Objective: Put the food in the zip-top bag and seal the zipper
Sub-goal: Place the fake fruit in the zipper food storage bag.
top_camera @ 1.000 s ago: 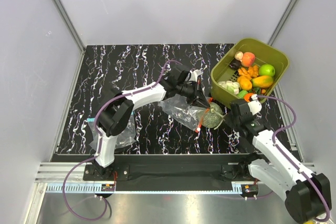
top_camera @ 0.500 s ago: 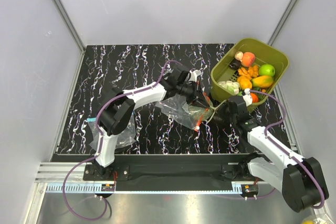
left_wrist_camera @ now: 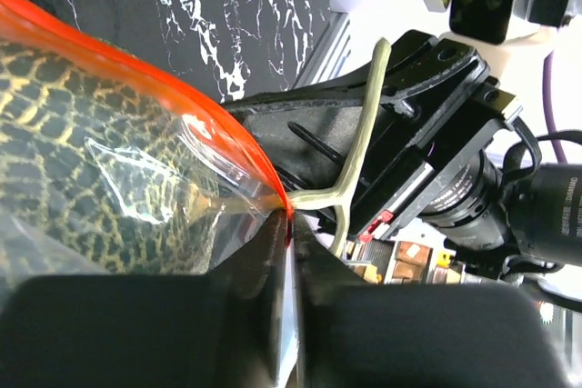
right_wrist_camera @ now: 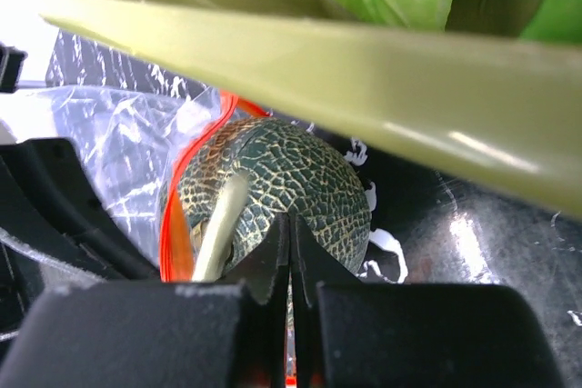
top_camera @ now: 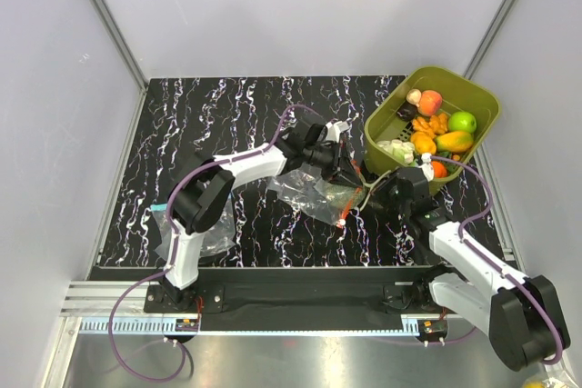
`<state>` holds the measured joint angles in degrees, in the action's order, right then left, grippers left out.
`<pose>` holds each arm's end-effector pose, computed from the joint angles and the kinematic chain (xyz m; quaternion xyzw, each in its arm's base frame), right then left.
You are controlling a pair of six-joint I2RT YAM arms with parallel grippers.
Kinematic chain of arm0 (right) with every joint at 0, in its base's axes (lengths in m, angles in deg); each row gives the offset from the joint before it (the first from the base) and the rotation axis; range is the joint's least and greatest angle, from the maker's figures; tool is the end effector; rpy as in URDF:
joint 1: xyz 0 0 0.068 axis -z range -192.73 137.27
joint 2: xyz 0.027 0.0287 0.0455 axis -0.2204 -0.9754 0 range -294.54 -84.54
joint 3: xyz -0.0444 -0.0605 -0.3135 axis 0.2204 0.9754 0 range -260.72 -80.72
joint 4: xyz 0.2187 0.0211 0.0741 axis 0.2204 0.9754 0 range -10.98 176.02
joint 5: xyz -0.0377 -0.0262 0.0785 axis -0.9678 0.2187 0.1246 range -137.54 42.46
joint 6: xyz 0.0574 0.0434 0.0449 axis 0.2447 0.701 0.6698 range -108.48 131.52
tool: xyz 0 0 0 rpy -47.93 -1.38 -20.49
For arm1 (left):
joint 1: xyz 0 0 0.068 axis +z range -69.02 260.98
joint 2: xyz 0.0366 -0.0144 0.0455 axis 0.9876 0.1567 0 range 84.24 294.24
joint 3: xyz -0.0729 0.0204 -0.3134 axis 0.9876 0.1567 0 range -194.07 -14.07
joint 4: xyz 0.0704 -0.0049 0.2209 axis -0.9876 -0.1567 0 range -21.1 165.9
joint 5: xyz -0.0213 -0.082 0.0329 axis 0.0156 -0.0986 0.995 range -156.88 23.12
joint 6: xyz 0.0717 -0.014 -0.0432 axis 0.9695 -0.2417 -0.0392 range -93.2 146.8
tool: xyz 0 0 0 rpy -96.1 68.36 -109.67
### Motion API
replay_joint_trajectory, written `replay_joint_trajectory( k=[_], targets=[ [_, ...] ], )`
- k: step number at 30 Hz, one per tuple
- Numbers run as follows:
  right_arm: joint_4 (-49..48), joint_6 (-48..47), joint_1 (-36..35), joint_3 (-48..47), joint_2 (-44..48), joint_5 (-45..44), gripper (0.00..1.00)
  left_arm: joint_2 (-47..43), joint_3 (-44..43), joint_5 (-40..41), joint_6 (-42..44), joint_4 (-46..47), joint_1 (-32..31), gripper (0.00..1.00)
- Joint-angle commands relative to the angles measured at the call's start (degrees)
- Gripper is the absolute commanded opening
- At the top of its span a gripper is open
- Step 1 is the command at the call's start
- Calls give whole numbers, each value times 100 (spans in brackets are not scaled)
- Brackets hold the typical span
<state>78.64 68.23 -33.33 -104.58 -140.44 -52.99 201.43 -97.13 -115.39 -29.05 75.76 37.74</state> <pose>0.1730 0.0575 0.2344 0.2923 0.8221 0.2716 0.4061 0.3084 -0.3668 0.2543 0.1024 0.8222 -0.5599 0.0001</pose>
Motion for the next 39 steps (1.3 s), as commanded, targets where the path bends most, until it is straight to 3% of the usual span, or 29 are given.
replay_joint_trajectory(
  k=[1,7,11,16,21,25,31,39],
  targets=[
    [221,104,-76,39,-9,634,0,15,63,-317,39,542,88,20],
    [486,-72,-84,-92,62,580,0,-257,-315,-80,743,-416,176,58],
    [583,-195,-76,-216,-17,581,0,-407,-482,-36,769,-705,264,71],
    [610,-318,-76,-339,-158,598,0,-539,-1324,175,1208,-1724,316,80],
    [645,-397,-76,-453,-290,589,0,-600,-2318,693,1937,-3508,387,86],
    [767,-433,-76,-506,-334,572,0,-863,-2829,1771,2403,-4730,527,90],
    [794,-503,-84,-567,-422,431,0,-1566,-2294,2809,2747,-5566,966,93],
    [803,-503,-76,-594,-545,414,2,-2393,-502,3805,2246,-5278,2205,98]
  ],
)
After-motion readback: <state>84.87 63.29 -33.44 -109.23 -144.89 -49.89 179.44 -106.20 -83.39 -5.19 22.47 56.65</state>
